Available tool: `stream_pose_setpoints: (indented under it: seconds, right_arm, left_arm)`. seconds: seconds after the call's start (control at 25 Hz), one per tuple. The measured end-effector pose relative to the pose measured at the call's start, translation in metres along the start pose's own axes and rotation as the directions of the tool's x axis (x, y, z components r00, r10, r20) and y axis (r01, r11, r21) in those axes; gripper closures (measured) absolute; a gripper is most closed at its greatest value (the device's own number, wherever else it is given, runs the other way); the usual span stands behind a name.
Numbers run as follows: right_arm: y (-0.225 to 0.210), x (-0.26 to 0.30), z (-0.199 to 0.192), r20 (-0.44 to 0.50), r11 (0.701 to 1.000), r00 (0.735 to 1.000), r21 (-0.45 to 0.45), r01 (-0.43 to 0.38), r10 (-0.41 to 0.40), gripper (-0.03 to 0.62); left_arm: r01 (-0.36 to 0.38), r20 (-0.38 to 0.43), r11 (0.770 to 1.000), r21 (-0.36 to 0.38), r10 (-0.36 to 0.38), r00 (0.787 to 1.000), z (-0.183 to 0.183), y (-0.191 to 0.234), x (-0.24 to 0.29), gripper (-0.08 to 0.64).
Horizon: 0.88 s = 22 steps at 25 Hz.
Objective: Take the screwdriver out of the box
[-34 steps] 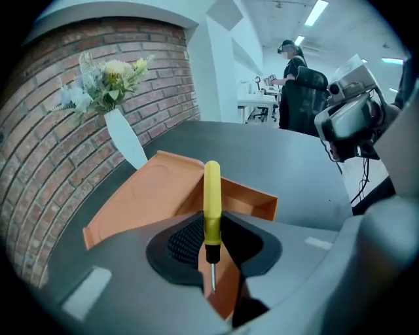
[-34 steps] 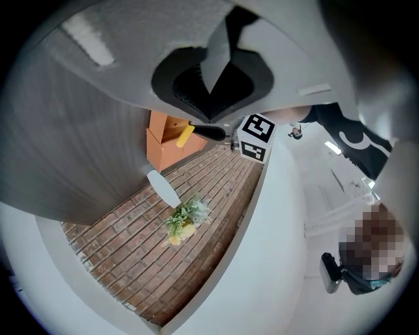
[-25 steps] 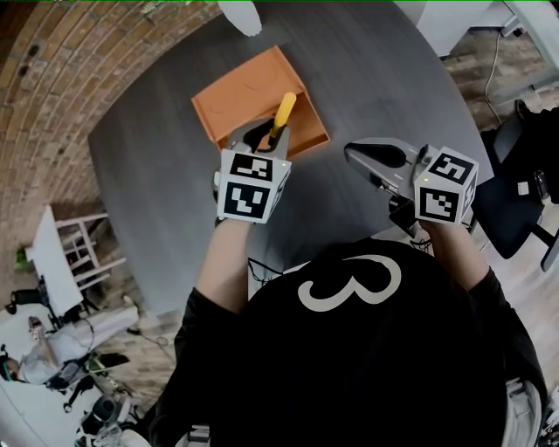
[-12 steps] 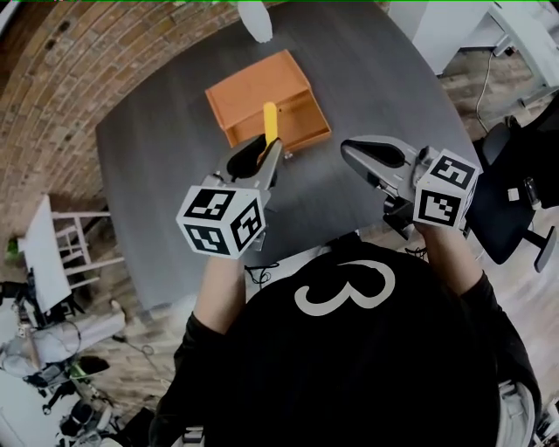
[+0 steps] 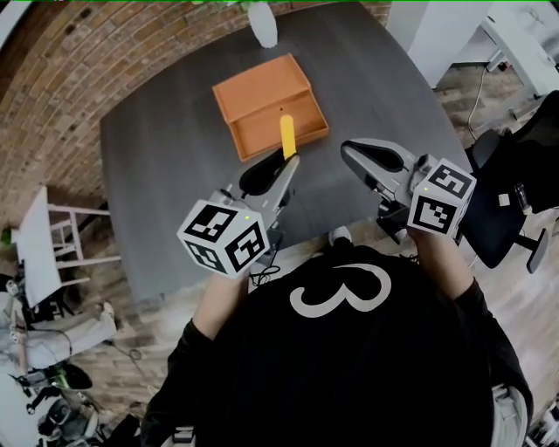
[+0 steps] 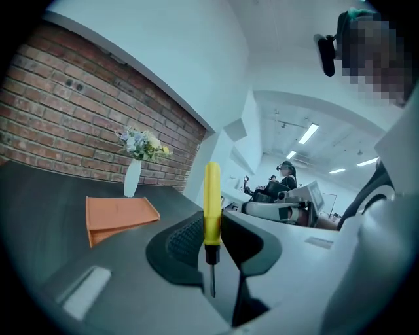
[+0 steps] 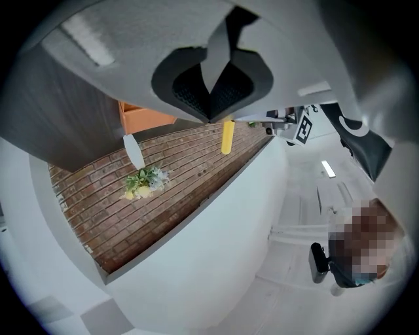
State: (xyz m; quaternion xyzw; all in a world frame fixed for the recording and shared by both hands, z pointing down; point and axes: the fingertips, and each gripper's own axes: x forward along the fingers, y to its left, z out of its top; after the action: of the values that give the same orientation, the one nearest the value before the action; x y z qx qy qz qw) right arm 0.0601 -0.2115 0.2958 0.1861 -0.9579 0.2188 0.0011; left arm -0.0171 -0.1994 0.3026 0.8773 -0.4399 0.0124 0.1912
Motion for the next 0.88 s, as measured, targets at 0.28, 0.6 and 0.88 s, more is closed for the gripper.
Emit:
stream_pose_setpoints:
  seconds: [0.28, 0.6, 0.88]
  right_arm:
    - [0.013, -0.007, 0.002, 0.022, 0.998, 1.0, -0.058, 0.018, -0.017, 0.592]
    - [0.009, -0.008, -0.004, -0.002, 0.999, 1.0, -0.046, 0.027, -0.027, 0.592]
    - [0.005, -0.004, -0.006, -0.011, 0.999, 1.0, -0.043, 0.021, -0.021, 0.592]
  left_arm:
    - [0.028, 0.011, 1.0, 0.007, -0.028, 1.0, -0.004, -0.015, -0.009, 0.459]
    - [0.05, 0.033, 0.999, -0.014, -0.049, 0.998, 0.002, -0.018, -0.007, 0.459]
    - [0.049, 0.025, 0.999, -0.02, -0.049, 0.999, -0.001, -0.016, -0.004, 0.459]
